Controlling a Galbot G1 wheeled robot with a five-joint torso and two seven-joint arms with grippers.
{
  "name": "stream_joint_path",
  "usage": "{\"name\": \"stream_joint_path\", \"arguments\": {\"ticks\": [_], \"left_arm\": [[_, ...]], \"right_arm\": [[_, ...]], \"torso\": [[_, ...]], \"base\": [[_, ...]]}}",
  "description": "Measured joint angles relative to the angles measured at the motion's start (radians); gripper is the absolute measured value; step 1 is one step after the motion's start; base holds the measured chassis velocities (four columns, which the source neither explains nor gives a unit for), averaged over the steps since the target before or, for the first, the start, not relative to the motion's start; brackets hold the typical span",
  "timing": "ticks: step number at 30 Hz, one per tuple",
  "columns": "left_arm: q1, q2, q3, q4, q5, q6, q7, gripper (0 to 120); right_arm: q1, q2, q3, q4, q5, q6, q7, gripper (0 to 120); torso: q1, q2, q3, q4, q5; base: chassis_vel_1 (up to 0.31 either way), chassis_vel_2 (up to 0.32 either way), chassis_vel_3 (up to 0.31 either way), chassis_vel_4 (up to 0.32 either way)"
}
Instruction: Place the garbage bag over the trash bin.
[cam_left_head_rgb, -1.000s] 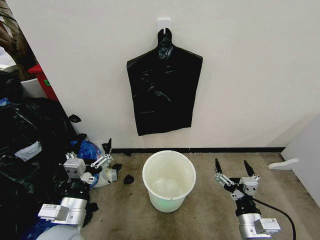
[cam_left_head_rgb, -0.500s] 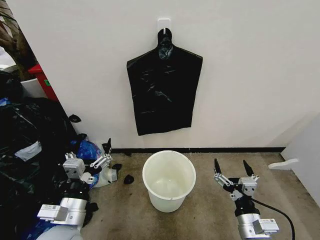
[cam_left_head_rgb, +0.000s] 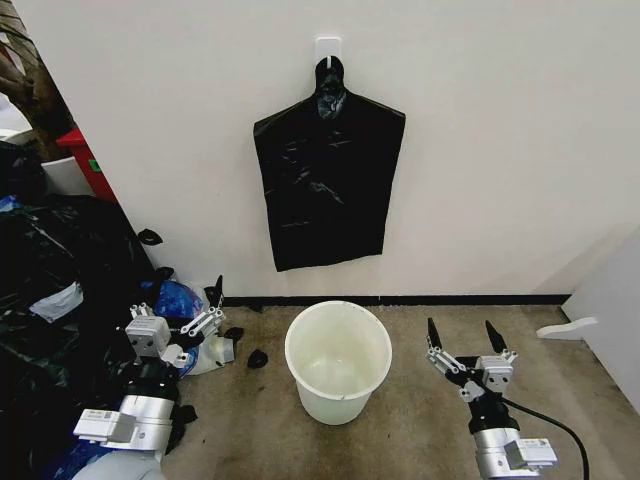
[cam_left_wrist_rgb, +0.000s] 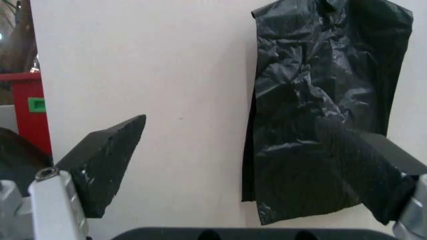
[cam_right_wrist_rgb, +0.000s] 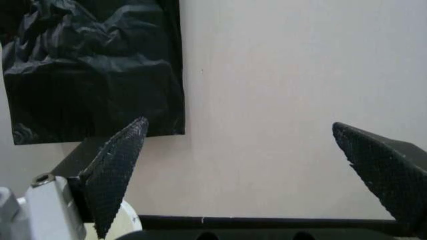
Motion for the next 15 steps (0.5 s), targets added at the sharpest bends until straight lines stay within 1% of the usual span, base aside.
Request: {"name": "stream_joint_path", "arguments": {"ticks": [10, 15], "left_arm": [[-0.002, 0.002, -0.002, -0.003, 0.001, 0.007, 0.001, 100], [-0.004, 0.004, 0.005, -0.019, -0.004, 0.057, -0.043, 100]], "right_arm": [[-0.001, 0.000, 0.000, -0.003, 0.000, 0.005, 0.000, 100], [-0.001, 0.000, 0.000, -0.003, 0.000, 0.006, 0.001, 100]], "torso": [[0.000, 0.000, 0.000, 0.0000, 0.0000], [0.000, 0.000, 0.000, -0.0001, 0.0000]], "base": [[0.000, 0.000, 0.000, 0.000], [0.000, 0.000, 0.000, 0.000]]}}
